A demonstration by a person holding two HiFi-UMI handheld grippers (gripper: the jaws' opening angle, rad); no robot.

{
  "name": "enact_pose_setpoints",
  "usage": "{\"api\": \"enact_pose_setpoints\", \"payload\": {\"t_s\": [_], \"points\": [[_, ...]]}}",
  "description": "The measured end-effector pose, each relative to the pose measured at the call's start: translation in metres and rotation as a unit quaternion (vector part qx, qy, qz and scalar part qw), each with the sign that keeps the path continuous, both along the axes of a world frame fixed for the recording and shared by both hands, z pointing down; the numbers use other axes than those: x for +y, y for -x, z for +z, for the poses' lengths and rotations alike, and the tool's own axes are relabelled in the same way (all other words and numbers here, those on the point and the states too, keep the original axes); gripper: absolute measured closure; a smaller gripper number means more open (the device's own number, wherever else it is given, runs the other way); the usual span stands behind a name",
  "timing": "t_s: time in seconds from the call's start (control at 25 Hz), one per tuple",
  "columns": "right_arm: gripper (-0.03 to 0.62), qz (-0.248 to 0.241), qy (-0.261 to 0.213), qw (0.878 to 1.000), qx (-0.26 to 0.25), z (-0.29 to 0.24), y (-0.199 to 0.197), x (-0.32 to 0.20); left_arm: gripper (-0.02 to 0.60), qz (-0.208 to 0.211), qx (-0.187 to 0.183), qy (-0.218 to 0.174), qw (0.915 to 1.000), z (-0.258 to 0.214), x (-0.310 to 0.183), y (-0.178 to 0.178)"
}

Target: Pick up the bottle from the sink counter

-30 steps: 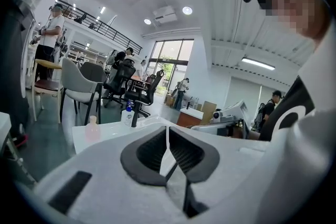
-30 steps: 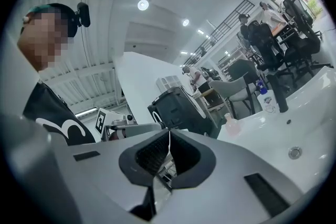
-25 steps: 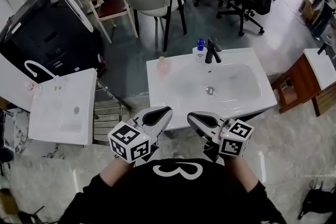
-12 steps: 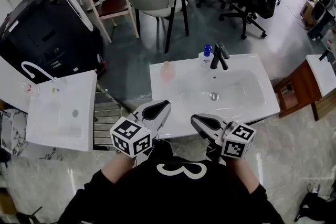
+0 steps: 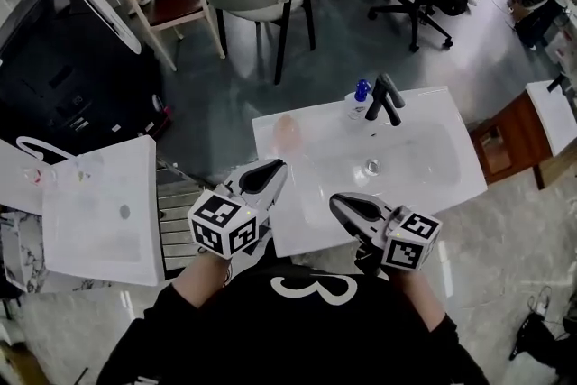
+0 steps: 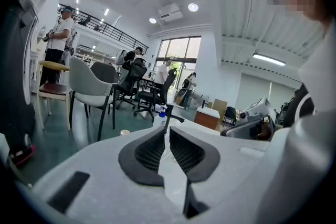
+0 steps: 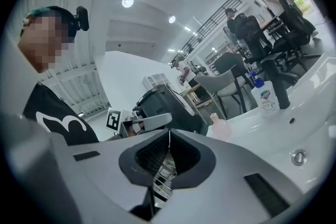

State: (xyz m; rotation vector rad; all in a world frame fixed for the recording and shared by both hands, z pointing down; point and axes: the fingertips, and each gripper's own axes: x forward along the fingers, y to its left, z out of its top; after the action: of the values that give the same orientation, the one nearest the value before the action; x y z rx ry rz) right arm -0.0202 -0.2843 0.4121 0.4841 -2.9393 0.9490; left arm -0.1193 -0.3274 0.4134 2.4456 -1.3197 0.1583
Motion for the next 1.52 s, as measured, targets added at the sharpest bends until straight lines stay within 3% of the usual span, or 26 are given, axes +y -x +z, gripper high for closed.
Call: {"api": "enact_pose_setpoints", "payload": {"t_s": [0.56, 1.0, 1.52], "points": [[0.580, 0.038, 0.053, 0.998, 0.022, 0.042, 0.013, -0.050, 0.460, 0.028, -0.043, 0.036, 0.9981, 0.063, -0.082, 0.022], [0.579, 0.062, 0.087, 0.994, 0.033, 0.069, 0.008, -0.066, 0.399, 0.016, -0.078, 0.049, 0.9956, 0.109, -0.126, 0.029], [0.580, 0.086, 0.111, 0.989, 0.039, 0.090, 0.003, -0.078, 0.402, 0.019, -0.096, 0.043, 0.9943, 0.135, -0.156, 0.023]]}}
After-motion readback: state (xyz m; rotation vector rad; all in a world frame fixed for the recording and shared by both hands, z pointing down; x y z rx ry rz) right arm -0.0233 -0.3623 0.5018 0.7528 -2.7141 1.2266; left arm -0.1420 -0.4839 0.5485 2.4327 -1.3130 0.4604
